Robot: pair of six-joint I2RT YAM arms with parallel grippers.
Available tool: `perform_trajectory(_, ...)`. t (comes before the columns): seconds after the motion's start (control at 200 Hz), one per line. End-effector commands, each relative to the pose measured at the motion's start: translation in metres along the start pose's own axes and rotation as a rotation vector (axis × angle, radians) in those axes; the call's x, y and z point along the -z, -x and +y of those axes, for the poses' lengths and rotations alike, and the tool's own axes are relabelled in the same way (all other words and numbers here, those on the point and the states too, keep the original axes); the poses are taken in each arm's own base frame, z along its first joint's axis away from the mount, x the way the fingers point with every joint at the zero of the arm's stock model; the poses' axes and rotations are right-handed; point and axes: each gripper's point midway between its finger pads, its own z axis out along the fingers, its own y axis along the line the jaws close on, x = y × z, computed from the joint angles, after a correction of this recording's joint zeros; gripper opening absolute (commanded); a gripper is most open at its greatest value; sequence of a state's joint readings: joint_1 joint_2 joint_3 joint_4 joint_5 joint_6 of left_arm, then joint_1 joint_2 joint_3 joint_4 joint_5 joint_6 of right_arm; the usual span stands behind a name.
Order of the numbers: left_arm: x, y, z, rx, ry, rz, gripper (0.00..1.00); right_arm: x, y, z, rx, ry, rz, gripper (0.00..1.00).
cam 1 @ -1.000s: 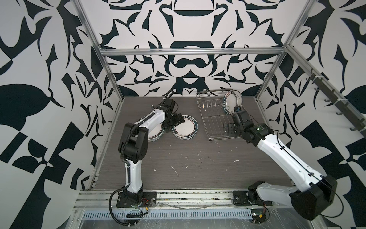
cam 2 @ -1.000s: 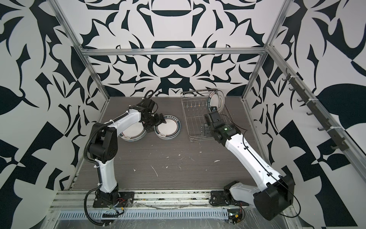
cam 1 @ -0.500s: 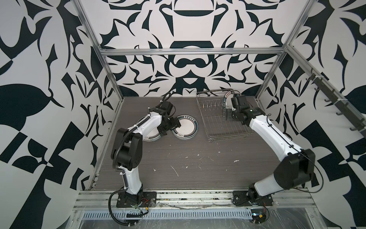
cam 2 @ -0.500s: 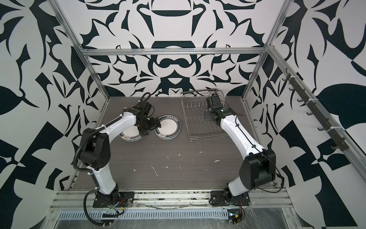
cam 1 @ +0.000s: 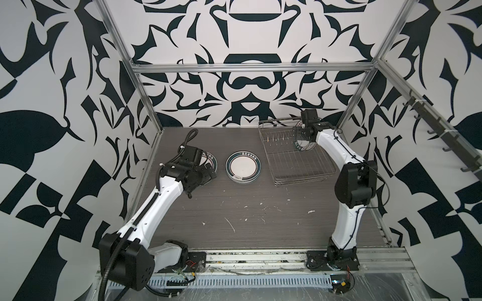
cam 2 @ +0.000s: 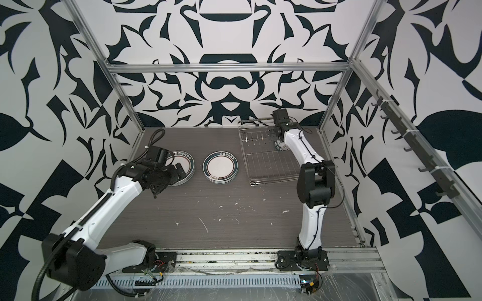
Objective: Unload the plates from the dish rack
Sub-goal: 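Grip the nearest HAO SHI HAO WEI plate in the rack with right gripper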
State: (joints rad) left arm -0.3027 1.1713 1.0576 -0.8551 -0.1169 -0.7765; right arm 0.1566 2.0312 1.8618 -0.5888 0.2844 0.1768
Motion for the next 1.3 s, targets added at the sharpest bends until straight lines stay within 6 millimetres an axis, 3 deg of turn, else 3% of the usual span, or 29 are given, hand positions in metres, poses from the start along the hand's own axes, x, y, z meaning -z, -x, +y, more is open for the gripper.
perform_trajectory(0.0, 0.009, -0.001, 0.027, 0.016, 0.071, -0.042, 0.99, 0.014, 0.018, -0.008, 0.008, -0.015, -0.029, 0.93)
perform_trajectory(0.18, 0.013, -0.001, 0.028, 0.029, 0.043, -0.055, 0.99, -0.001, 0.016, -0.008, 0.021, -0.007, -0.018, 0.92)
perform_trajectory(0.54, 0.016, 0.0, 0.031, 0.097, 0.01, -0.106, 0.99, -0.024, 0.019, 0.002, 0.051, 0.107, -0.027, 0.57)
perform_trajectory(0.83, 0.013, -0.002, 0.039, 0.127, 0.019, -0.133, 0.99, -0.041, 0.017, 0.003, 0.088, 0.108, -0.041, 0.4)
perform_trajectory(0.97, 0.016, 0.0, 0.042, 0.127, 0.006, -0.179, 0.99, -0.045, 0.022, 0.0, 0.094, 0.081, -0.064, 0.35)
perform_trajectory(1.3, 0.021, 0.001, 0.055, 0.114, 0.034, -0.236, 0.99, -0.042, 0.016, -0.004, 0.087, 0.068, -0.075, 0.1)
